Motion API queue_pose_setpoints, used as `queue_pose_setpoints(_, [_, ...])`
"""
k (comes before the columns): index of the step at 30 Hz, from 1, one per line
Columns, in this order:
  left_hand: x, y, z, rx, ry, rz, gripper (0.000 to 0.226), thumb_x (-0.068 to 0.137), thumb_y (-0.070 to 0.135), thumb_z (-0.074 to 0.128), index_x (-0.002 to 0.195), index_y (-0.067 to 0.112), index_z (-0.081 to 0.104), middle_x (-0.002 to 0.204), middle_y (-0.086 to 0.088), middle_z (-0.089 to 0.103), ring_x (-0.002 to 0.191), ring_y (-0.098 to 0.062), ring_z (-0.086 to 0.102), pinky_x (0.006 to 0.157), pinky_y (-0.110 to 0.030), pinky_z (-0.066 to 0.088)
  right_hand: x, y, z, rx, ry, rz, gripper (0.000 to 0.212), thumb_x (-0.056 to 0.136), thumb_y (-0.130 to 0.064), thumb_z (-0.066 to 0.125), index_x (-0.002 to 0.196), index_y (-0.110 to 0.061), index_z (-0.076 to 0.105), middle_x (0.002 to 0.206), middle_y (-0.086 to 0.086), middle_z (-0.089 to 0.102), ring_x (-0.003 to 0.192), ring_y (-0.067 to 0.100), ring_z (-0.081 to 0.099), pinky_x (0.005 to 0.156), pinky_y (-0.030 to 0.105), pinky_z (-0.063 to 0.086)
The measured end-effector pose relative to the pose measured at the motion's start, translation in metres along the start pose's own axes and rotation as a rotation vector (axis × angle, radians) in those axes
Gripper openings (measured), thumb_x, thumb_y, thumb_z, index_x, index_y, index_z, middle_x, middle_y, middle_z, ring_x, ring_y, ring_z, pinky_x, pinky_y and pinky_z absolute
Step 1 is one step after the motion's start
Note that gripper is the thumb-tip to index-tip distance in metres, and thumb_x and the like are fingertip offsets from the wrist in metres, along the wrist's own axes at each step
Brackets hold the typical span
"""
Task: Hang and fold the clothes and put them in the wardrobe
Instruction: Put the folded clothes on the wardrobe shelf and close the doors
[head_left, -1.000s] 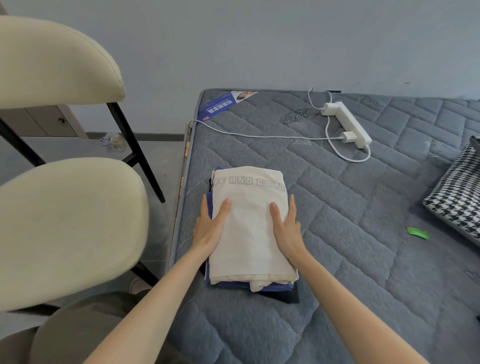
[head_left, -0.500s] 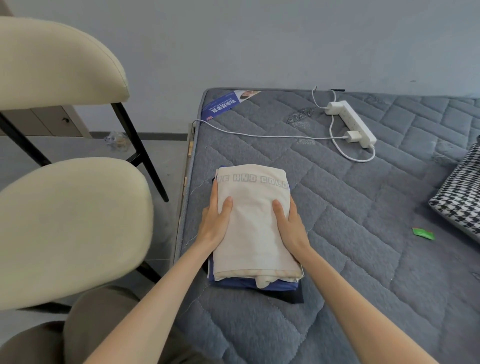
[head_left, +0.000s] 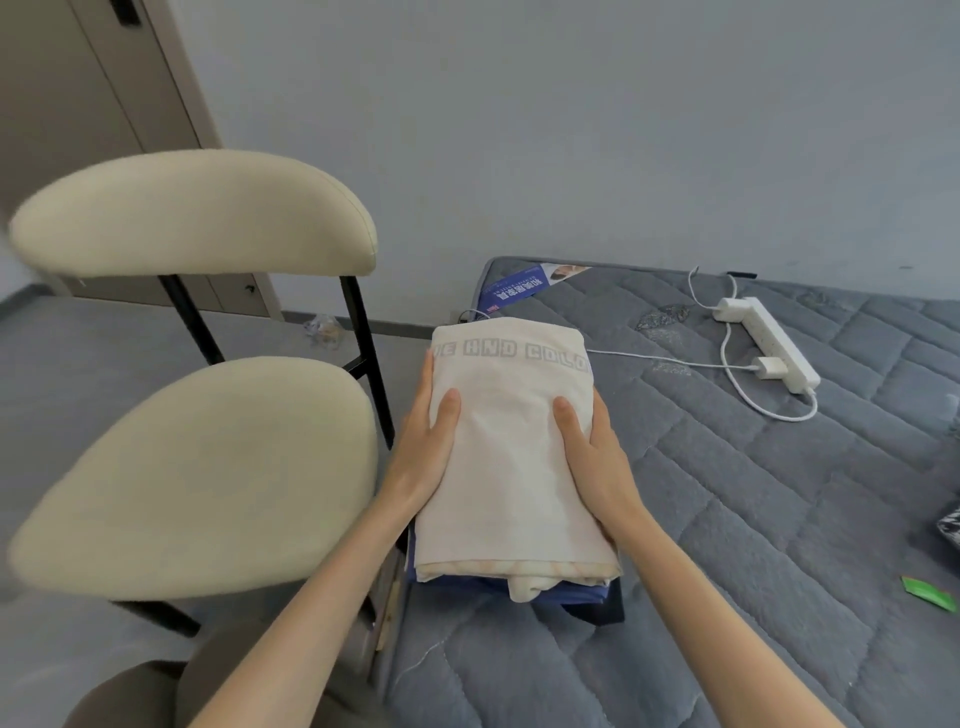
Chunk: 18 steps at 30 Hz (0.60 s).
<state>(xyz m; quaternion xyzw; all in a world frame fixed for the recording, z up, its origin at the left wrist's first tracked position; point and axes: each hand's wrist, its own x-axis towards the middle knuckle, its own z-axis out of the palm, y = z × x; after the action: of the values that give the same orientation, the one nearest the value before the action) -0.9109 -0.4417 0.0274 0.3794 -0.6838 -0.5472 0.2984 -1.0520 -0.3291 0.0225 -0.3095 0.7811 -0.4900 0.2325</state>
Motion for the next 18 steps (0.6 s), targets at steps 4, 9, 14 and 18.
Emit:
queue_pose_setpoints(4, [-0.006, 0.016, -0.039, 0.008, 0.085, 0.024, 0.053, 0.101, 0.04, 0.034, 0.145, 0.05, 0.007, 0.108, 0.049, 0.031, 0.101, 0.015, 0.043, 0.09, -0.019, 0.034, -0.003, -0.038, 0.021, 0.034, -0.055, -0.116, 0.051, 0.097, -0.055, 0.033, 0.145, -0.045, 0.019, 0.126, -0.027, 0.041, 0.112, 0.006, 0.045, 0.096, 0.033, 0.034])
queue_pose_setpoints(9, [-0.02, 0.015, -0.098, 0.006, 0.18, 0.014, 0.048, 0.101, 0.042, 0.031, 0.139, 0.058, 0.006, 0.107, 0.05, 0.034, 0.096, 0.023, 0.04, 0.089, -0.02, 0.035, -0.012, -0.073, 0.068, 0.013, -0.152, -0.178, 0.056, 0.095, -0.06, 0.031, 0.146, -0.045, 0.014, 0.14, -0.017, 0.041, 0.125, 0.016, 0.045, 0.106, 0.048, 0.035])
queue_pose_setpoints(14, [-0.04, -0.012, -0.168, 0.002, 0.326, -0.047, 0.05, 0.101, 0.044, 0.032, 0.144, 0.052, 0.01, 0.119, 0.044, 0.034, 0.115, 0.003, 0.043, 0.098, -0.026, 0.033, -0.024, -0.099, 0.139, -0.02, -0.275, -0.241, 0.059, 0.094, -0.063, 0.031, 0.147, -0.041, 0.015, 0.141, -0.012, 0.041, 0.128, 0.016, 0.044, 0.106, 0.049, 0.037])
queue_pose_setpoints(18, [-0.058, -0.043, -0.235, -0.019, 0.484, -0.103, 0.048, 0.1, 0.043, 0.035, 0.145, 0.048, 0.019, 0.121, 0.041, 0.033, 0.119, 0.005, 0.035, 0.102, -0.024, 0.028, -0.04, -0.123, 0.209, -0.053, -0.385, -0.292, 0.059, 0.094, -0.061, 0.032, 0.146, -0.037, 0.02, 0.138, -0.014, 0.043, 0.125, 0.013, 0.045, 0.103, 0.043, 0.04])
